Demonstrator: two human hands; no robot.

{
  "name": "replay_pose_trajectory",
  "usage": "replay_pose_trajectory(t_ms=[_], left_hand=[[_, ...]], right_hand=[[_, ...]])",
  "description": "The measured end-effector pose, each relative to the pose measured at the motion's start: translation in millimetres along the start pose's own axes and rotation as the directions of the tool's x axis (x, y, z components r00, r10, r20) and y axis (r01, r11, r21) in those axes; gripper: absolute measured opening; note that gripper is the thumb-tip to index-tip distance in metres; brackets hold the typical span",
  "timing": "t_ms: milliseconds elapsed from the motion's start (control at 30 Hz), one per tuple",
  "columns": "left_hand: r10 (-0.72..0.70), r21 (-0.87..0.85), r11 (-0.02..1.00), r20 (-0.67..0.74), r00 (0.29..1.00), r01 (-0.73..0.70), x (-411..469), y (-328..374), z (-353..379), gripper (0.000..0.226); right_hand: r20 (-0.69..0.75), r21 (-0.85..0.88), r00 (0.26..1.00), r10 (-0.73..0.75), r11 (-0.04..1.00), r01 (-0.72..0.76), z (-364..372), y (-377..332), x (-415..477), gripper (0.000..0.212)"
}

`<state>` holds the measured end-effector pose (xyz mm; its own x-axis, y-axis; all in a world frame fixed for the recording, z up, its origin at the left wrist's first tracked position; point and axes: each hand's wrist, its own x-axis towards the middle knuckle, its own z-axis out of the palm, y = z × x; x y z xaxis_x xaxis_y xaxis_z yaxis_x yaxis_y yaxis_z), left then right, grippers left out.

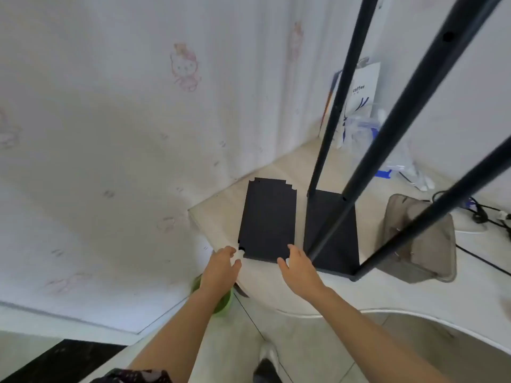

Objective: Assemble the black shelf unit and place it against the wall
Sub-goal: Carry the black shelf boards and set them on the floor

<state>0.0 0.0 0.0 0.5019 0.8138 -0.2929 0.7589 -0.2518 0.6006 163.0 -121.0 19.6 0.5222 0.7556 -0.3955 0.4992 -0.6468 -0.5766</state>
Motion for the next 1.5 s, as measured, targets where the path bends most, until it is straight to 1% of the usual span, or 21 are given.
replay_pose_trajectory(t_ms=[100, 233, 367, 467, 600, 667, 767, 867, 1033, 1167, 1400, 1500], left_hand=[[-0.062, -0.058, 0.996, -0.004, 0.998, 0.062, 21, 4, 4, 0.038], [-0.139, -0.075, 0.987, 0.044, 0.989, 0.142, 47, 12, 8, 0.040], [-0.165, -0.078, 0.982, 0.083, 0.983, 0.171, 72, 16, 11, 0.041], [-0.181, -0.112, 0.974, 0.131, 0.975, 0.196, 86, 18, 14, 0.044], [-0.186, -0.098, 0.974, 0.167, 0.968, 0.204, 107, 17, 17, 0.047], [-0.192, -0.092, 0.973, 0.192, 0.963, 0.212, 117, 15, 19, 0.044], [-0.191, -0.081, 0.973, 0.233, 0.953, 0.215, 127, 14, 23, 0.039], [-0.191, -0.096, 0.970, 0.273, 0.943, 0.225, 135, 11, 25, 0.042], [-0.185, -0.247, 0.927, 0.358, 0.915, 0.284, 142, 5, 25, 0.049], [-0.200, -0.317, 0.893, 0.356, 0.913, 0.319, 143, 3, 24, 0.050], [-0.295, -0.431, 0.803, 0.311, 0.904, 0.411, 140, 9, 12, 0.049], [-0.335, -0.490, 0.746, 0.308, 0.890, 0.451, 138, 15, 5, 0.044]], right_hand=[[-0.012, 0.096, 0.996, 0.087, 0.992, -0.085, -1, -7, 26, 0.065], [-0.020, 0.146, 0.967, 0.253, 0.958, -0.248, -6, -16, 59, 0.066], [0.034, 0.213, 0.926, 0.377, 0.902, -0.375, -11, -18, 86, 0.066], [0.072, 0.249, 0.901, 0.428, 0.867, -0.432, -10, -16, 101, 0.068], [0.088, 0.286, 0.880, 0.467, 0.834, -0.472, -3, -13, 112, 0.059], [0.107, 0.306, 0.862, 0.496, 0.808, -0.503, -2, -14, 118, 0.056], [0.106, 0.322, 0.848, 0.520, 0.789, -0.524, -2, -14, 125, 0.049], [0.107, 0.378, 0.824, 0.556, 0.744, -0.551, 0, -13, 132, 0.043], [0.078, 0.471, 0.782, 0.618, 0.668, -0.575, 0, -12, 135, 0.039], [0.055, 0.545, 0.746, 0.664, 0.606, -0.580, 2, -12, 130, 0.043], [0.038, 0.566, 0.757, 0.653, 0.610, -0.555, 5, -12, 123, 0.036], [0.031, 0.600, 0.772, 0.635, 0.606, -0.522, 4, -12, 119, 0.026]])
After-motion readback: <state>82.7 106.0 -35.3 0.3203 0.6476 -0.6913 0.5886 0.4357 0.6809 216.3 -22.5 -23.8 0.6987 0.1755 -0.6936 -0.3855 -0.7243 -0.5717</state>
